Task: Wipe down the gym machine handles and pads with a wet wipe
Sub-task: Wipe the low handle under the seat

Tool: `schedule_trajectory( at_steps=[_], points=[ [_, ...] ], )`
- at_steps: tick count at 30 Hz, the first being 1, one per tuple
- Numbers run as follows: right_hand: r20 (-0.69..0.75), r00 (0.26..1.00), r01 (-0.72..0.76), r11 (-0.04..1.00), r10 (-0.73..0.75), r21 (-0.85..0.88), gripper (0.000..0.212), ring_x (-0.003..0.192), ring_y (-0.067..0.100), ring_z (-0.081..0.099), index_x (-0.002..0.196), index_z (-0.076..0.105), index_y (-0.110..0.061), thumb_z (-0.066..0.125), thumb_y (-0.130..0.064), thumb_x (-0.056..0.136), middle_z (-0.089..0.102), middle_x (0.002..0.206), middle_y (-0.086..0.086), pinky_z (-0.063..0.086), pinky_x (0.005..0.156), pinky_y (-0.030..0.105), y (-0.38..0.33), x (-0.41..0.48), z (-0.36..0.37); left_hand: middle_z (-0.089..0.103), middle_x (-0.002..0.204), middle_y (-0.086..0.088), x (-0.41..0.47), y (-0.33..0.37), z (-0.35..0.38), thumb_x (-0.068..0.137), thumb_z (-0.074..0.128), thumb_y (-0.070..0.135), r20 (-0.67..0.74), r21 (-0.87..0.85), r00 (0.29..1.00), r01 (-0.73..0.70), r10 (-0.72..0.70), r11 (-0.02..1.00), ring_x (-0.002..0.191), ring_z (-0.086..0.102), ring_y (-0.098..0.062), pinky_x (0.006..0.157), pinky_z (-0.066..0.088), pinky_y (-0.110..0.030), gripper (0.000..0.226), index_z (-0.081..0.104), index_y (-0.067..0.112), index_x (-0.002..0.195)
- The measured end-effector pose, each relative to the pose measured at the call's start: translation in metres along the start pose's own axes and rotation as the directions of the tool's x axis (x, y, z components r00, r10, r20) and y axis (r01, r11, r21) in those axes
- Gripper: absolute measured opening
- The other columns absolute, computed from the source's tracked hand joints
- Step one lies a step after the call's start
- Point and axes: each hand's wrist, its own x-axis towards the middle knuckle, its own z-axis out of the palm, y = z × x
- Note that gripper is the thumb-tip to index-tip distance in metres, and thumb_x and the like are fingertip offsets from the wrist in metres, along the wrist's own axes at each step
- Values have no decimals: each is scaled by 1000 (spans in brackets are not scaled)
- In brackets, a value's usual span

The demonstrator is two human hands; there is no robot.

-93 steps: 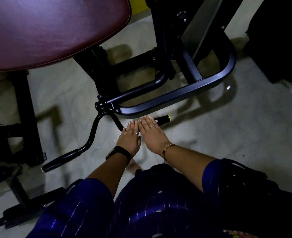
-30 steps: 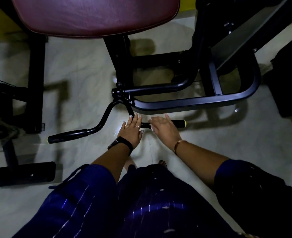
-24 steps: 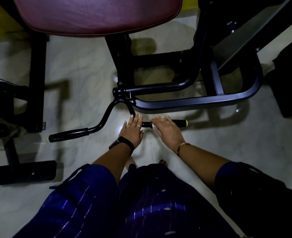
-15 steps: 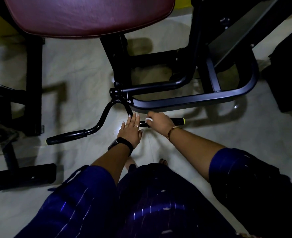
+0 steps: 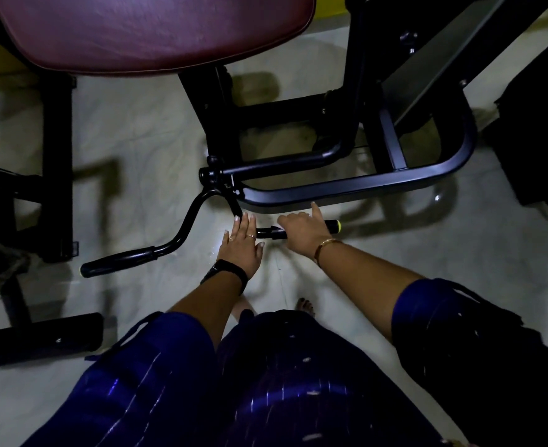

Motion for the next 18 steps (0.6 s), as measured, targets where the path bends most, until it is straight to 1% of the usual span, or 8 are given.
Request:
schedule_trajectory(
  at_steps=[2,4,7,9,11,13,15,18],
  points=[
    [52,999,15,1000,-14,-22,29,115,23,55,116,54,-23,56,-32,89,63,118,0,4,116,49,14,0,-7,-5,164,-7,2,4,0,106,31,30,-3,-53,999,32,-33,998,151,-7,-22,121,4,-40,61,2,10,156],
    [42,999,29,996,-25,-90,37,111,24,58,114,54,-22,57,-48,88,64,115,1,8,116,47,31,-4,-7,-2,164,-8,3,6,0,105,32,29,-23,-68,999,36,-38,997,151,-6,-23,121,4,-40,61,5,9,156],
    [-27,999,-37,997,35,-75,45,110,25,58,117,55,-21,60,-53,86,64,115,2,18,113,43,56,-16,1,1,164,-7,2,12,2,105,33,28,-60,7,997,-56,56,998,151,-4,-23,120,4,-39,60,5,11,156],
    [-61,992,-103,993,107,64,46,110,27,58,117,56,-18,66,-48,83,64,116,5,33,103,38,66,-22,9,0,164,-5,2,19,4,105,33,28,-70,67,988,-133,138,989,151,-3,-23,120,4,-39,62,1,14,156],
    [-65,978,-170,937,199,305,49,112,30,56,120,57,-13,74,-36,80,62,119,10,43,95,36,68,-27,15,-1,164,-4,2,29,5,104,33,28,-66,131,975,-201,211,971,151,-4,-21,120,3,-38,63,-1,15,156],
    [-65,961,-204,847,268,490,54,116,32,53,126,56,-10,77,-23,78,59,124,13,43,98,35,63,-30,19,-2,164,-4,2,39,5,104,33,27,-55,172,964,-246,259,954,151,-4,-21,120,2,-37,64,-2,15,156],
    [-60,939,-231,754,337,615,59,120,31,50,131,52,-8,75,-12,78,54,130,14,40,102,32,58,-33,23,-2,164,-5,3,47,5,104,33,26,-48,180,962,-258,270,949,151,-4,-21,120,1,-37,64,-2,14,156],
    [-24,873,-297,570,487,766,53,121,28,51,133,50,-6,68,-1,83,54,131,14,38,100,26,54,-39,25,0,164,-6,6,54,5,104,35,25,-39,186,963,-254,266,949,151,-3,-22,120,2,-37,65,-2,13,156]
  ],
)
